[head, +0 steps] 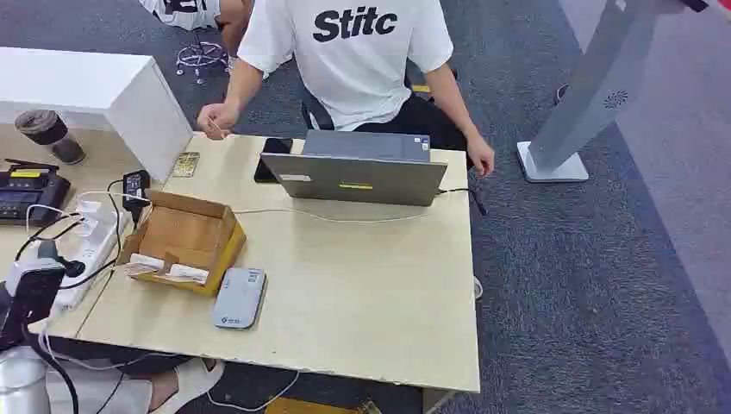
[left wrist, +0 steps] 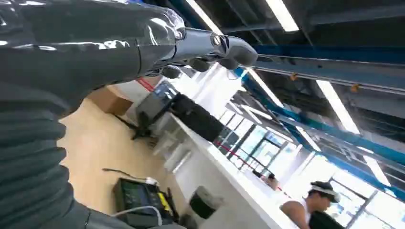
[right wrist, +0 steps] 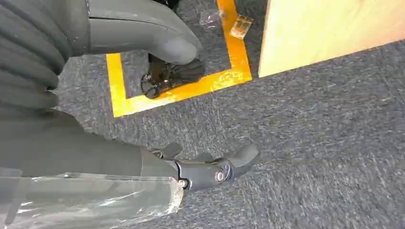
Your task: Pass the card to the sensor for recognition and then transmit it.
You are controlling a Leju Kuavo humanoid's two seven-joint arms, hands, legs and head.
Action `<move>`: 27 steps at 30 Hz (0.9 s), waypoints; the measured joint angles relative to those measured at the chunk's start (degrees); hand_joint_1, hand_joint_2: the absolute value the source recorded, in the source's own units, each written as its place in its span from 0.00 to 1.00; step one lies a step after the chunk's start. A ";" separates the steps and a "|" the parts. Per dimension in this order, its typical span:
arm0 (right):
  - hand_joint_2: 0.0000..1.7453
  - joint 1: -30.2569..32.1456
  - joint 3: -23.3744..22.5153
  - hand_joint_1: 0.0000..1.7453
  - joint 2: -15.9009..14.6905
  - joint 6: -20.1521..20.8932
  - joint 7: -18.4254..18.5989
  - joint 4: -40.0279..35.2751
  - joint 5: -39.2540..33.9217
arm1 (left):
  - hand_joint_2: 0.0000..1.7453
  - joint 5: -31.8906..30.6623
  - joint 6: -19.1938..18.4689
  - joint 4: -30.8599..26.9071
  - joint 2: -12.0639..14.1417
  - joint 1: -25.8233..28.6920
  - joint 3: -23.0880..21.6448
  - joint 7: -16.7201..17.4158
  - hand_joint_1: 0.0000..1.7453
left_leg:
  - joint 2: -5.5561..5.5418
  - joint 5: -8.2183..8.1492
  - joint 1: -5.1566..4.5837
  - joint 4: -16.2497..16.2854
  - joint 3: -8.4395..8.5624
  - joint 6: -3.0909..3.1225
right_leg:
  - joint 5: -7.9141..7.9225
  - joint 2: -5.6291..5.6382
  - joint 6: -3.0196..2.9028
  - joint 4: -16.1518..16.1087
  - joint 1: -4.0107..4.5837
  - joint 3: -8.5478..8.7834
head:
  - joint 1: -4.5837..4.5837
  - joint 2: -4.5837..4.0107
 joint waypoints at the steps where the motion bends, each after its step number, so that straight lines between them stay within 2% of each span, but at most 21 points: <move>1: 1.00 0.12 0.06 0.00 0.00 0.00 0.11 0.02 0.02 | 1.00 -0.13 -0.17 -0.28 0.00 -0.25 -1.00 0.07 0.00 | 0.00 0.00 0.00 0.00 -0.01 0.00 | 0.00 0.00 0.00 0.00 0.00 -0.02 | 0.02 0.00; 9: 1.00 0.77 0.87 0.00 0.02 0.00 0.57 0.02 1.18 | 1.00 -6.34 -1.81 -2.69 -0.09 -2.98 -7.69 3.22 0.00 | 0.02 0.00 0.00 0.02 -0.02 0.00 | 0.01 0.03 0.00 0.00 0.00 -0.07 | 0.00 0.00; 12: 1.00 1.05 1.31 0.00 0.04 0.00 1.10 0.02 2.25 | 1.00 -8.07 -2.05 -3.89 -1.01 -4.40 -11.29 5.55 0.00 | -0.02 0.02 -0.01 0.03 -0.07 0.02 | 0.01 -0.02 0.02 0.00 0.00 -0.05 | 0.00 0.00; 16: 1.00 1.32 1.60 0.00 0.17 0.00 1.47 0.02 2.89 | 1.00 -7.10 -3.41 -4.96 -2.82 -5.02 -15.91 6.43 0.00 | 0.08 0.00 -0.02 0.04 -0.08 0.04 | 0.02 0.05 0.03 0.00 -0.02 -0.06 | 0.02 0.00; 27: 1.00 1.80 1.70 0.00 0.17 0.00 1.47 0.02 2.84 | 1.00 -6.84 -3.41 -5.49 -4.15 -5.26 -18.60 6.71 0.00 | 0.10 0.00 -0.02 0.04 -0.10 0.05 | 0.02 0.08 0.03 0.00 -0.02 -0.09 | 0.02 0.00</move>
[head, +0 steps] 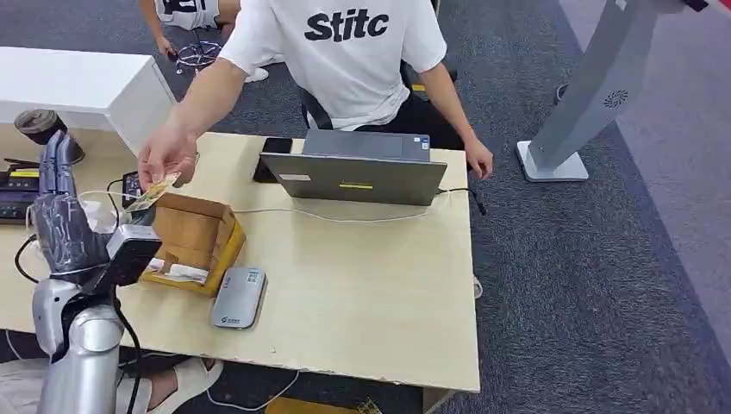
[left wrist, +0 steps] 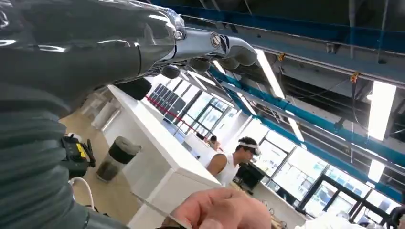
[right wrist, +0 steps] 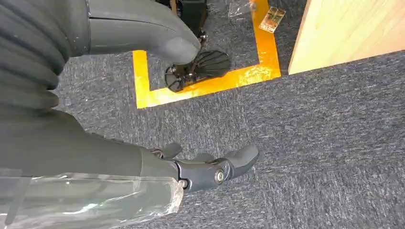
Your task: Pass the card to the sensor for recognition and then transmit it.
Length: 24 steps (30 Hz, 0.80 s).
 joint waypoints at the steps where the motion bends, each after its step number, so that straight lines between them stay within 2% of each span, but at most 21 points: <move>1: 1.00 0.02 0.00 0.00 0.00 0.00 0.00 0.00 0.00 | 1.00 0.00 0.00 0.00 -0.07 0.00 -0.02 0.00 0.00 | 0.00 0.00 0.00 0.00 0.00 0.00 | 0.00 0.00 0.00 0.00 0.00 0.00 | 0.00 0.00; 6: 1.00 0.10 0.02 0.00 0.04 0.00 1.05 0.00 0.28 | 1.00 -4.20 1.53 0.00 -0.39 0.09 -1.10 0.75 0.00 | 0.00 0.00 -0.01 0.01 0.00 0.00 | 0.02 0.00 0.03 0.00 -0.01 0.00 | -0.02 0.00; 11: 1.00 0.39 0.04 0.00 0.37 0.00 1.79 -0.09 1.46 | 1.00 -10.36 5.20 0.00 -1.40 0.43 -3.32 4.24 0.00 | -0.01 0.00 -0.01 0.01 -0.02 0.00 | 0.02 0.00 0.03 0.00 -0.01 0.00 | 0.00 0.00; 12: 1.00 0.40 0.04 0.00 0.42 0.00 1.88 -0.09 1.92 | 1.00 -11.12 5.79 0.00 -1.49 0.43 -3.56 4.68 0.24 | -0.01 0.00 -0.01 0.01 -0.02 0.00 | 0.02 0.00 0.03 0.00 -0.01 -0.01 | -0.02 0.00; 13: 1.00 0.41 0.04 0.00 0.44 0.00 1.99 -0.11 2.21 | 1.00 -11.61 6.08 0.00 -1.53 0.43 -3.87 4.99 0.90 | 0.00 0.00 -0.01 0.01 -0.02 0.00 | 0.02 0.01 0.03 0.00 -0.01 -0.02 | 0.00 0.00; 14: 1.00 0.43 0.04 0.00 0.44 0.00 2.03 -0.11 2.43 | 1.00 -12.50 6.51 0.00 -1.55 0.44 -4.33 5.59 1.00 | 0.00 0.00 -0.01 0.01 -0.02 0.00 | 0.02 0.01 0.03 0.00 -0.01 -0.02 | 0.00 0.00; 17: 1.00 0.42 0.04 0.00 0.44 0.00 2.05 -0.09 2.67 | 1.00 -14.85 7.56 0.02 -1.70 0.52 -4.96 6.69 1.00 | 0.00 0.00 0.00 0.01 -0.03 0.00 | 0.02 0.01 0.03 0.00 0.00 -0.02 | -0.02 0.00; 20: 1.00 0.46 0.04 0.00 0.44 0.00 1.99 -0.09 3.48 | 1.00 -19.71 10.20 0.26 -1.62 1.11 -5.57 8.83 1.00 | 0.00 0.00 0.00 0.01 -0.04 0.00 | 0.02 0.01 0.03 0.00 -0.01 -0.02 | -0.02 0.00; 24: 1.00 0.46 0.04 0.00 0.44 0.00 1.95 -0.09 3.58 | 1.00 -20.37 10.75 0.74 -1.31 2.02 -5.81 9.38 1.00 | 0.00 0.00 0.00 0.01 -0.05 0.00 | 0.02 0.01 0.03 0.00 0.00 -0.04 | 0.00 0.00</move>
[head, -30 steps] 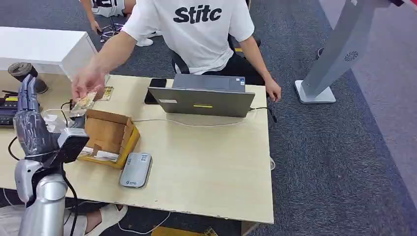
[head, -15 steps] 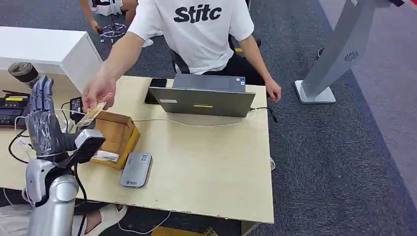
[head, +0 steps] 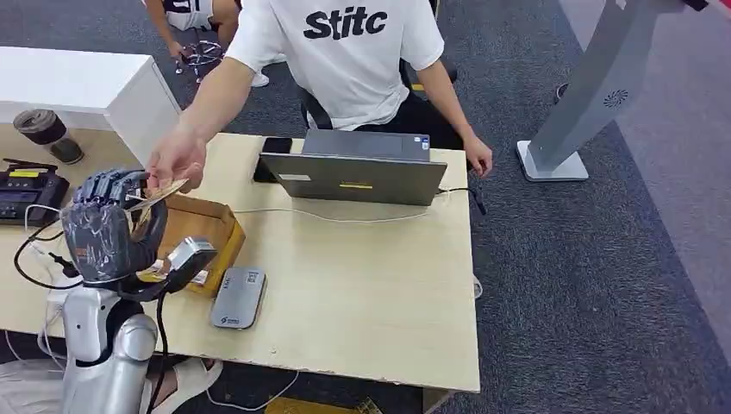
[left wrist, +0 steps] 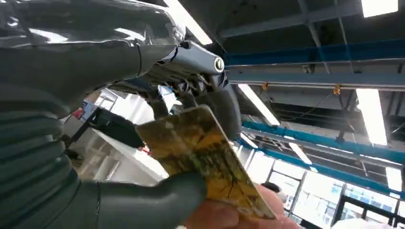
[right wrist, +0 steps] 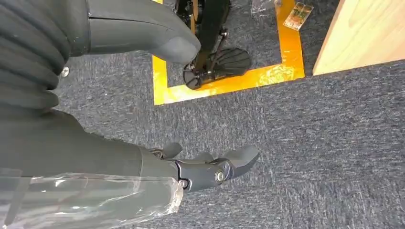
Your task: Pass the card to the sensor for recognition and then transmit it.
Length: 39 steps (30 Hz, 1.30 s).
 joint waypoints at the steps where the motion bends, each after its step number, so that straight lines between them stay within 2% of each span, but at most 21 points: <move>1: 1.00 0.00 0.00 0.00 0.00 0.00 0.00 0.02 0.02 | 1.00 -0.06 0.00 0.15 0.04 0.14 -0.02 0.00 1.00 | 0.00 0.00 0.00 0.00 -0.01 0.00 | 0.00 0.00 0.00 0.00 0.00 0.00 | 0.00 0.00; 10: 1.00 -0.01 0.00 0.00 0.00 0.00 -0.88 0.09 0.18 | 1.00 -0.57 1.97 0.99 0.89 0.47 -0.04 0.15 1.00 | 0.00 0.00 0.00 0.00 -0.01 0.00 | 0.00 -0.01 0.00 0.00 0.00 0.01 | -0.02 0.00; 19: 1.00 -0.06 0.00 0.00 0.39 0.00 -1.25 1.09 0.66 | 1.00 -0.50 2.29 1.95 1.77 1.07 -0.04 0.15 1.00 | -0.02 0.00 0.00 0.00 -0.03 0.00 | 0.00 -0.02 0.00 0.00 0.00 0.01 | 0.00 0.00; 25: 1.00 0.06 -0.18 0.00 0.42 0.00 -0.90 1.05 0.39 | 1.00 2.71 -2.60 1.27 2.19 2.23 -0.22 -1.09 1.00 | 0.00 0.00 0.00 0.00 -0.02 0.00 | 0.00 -0.01 0.00 0.00 -0.01 0.01 | 0.00 0.00; 31: 1.00 0.49 -1.40 0.00 1.51 0.00 0.31 -0.37 0.44 | 1.00 7.98 -13.60 -0.81 2.73 3.82 -2.01 -0.61 1.00 | -0.02 0.00 0.00 0.00 -0.02 0.00 | 0.00 -0.03 0.00 0.00 0.00 0.01 | -0.02 0.00; 39: 1.00 0.84 -2.27 0.00 2.47 0.00 0.66 -1.64 0.83 | 1.00 8.04 -16.33 -1.59 3.56 4.51 -3.45 -0.61 1.00 | -0.01 0.00 0.00 0.00 -0.02 0.00 | 0.01 -0.02 0.00 0.00 -0.01 0.02 | 0.02 0.00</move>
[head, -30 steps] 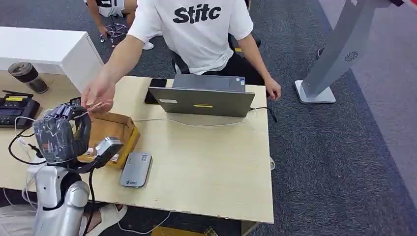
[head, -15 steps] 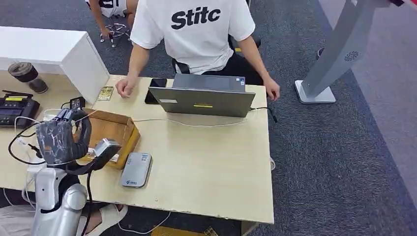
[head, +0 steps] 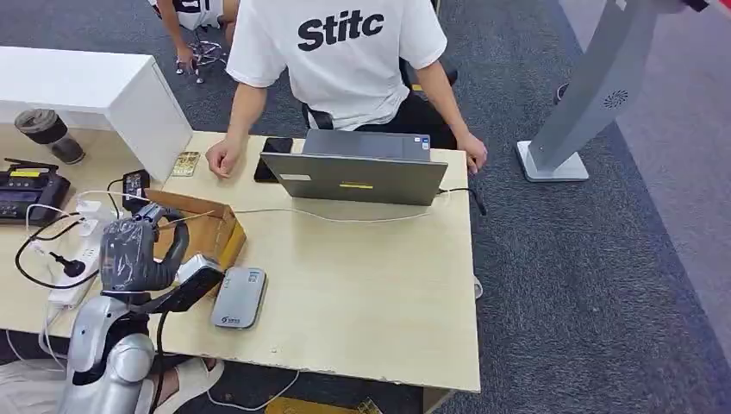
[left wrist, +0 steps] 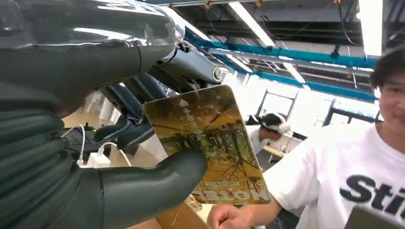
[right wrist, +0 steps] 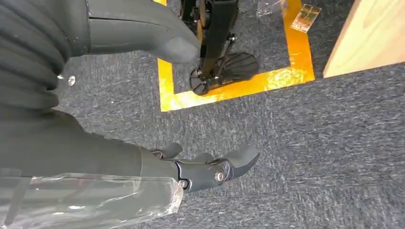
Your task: Pass the card to the sensor for recognition and then transmit it.
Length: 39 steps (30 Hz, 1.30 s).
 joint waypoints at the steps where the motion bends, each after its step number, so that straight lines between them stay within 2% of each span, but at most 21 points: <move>1: 1.00 0.00 -0.22 0.00 0.15 0.00 0.15 -0.20 0.11 | 1.00 -0.48 -0.57 0.00 0.26 0.21 -0.29 0.07 1.00 | 0.00 0.00 0.00 0.00 0.00 0.00 | 0.00 0.00 0.00 0.00 0.00 0.00 | 0.00 0.00; 8: 1.00 -0.06 -1.14 0.00 0.44 0.00 0.31 -0.33 1.50 | 1.00 -1.35 -4.45 0.35 2.75 1.34 -3.19 1.38 1.00 | 0.00 0.00 0.00 0.00 0.00 0.00 | 0.00 0.00 0.00 0.00 0.00 -0.01 | 0.00 0.00; 15: 1.00 -0.40 -1.24 0.00 0.70 0.00 0.37 -0.22 2.86 | 1.00 -2.34 -7.89 4.42 5.16 1.01 -6.17 3.04 1.00 | 0.00 0.00 0.00 0.00 0.01 0.00 | 0.00 0.00 0.00 0.00 0.00 0.00 | -0.02 0.00; 24: 1.00 -0.59 -1.24 0.00 0.70 0.00 0.39 -0.17 2.97 | 1.00 -2.34 -7.91 8.35 5.59 0.86 -7.87 3.17 1.00 | 0.00 0.00 0.00 0.00 -0.01 0.00 | 0.00 0.00 0.00 0.00 0.00 -0.01 | 0.00 0.00; 39: 1.00 -0.65 -1.27 0.00 0.70 0.00 0.39 -0.15 2.97 | 1.00 -2.36 -7.89 9.66 5.90 0.72 -7.96 3.41 1.00 | 0.00 0.00 0.00 0.00 -0.01 0.00 | 0.00 0.00 0.00 0.00 0.00 -0.01 | 0.00 0.00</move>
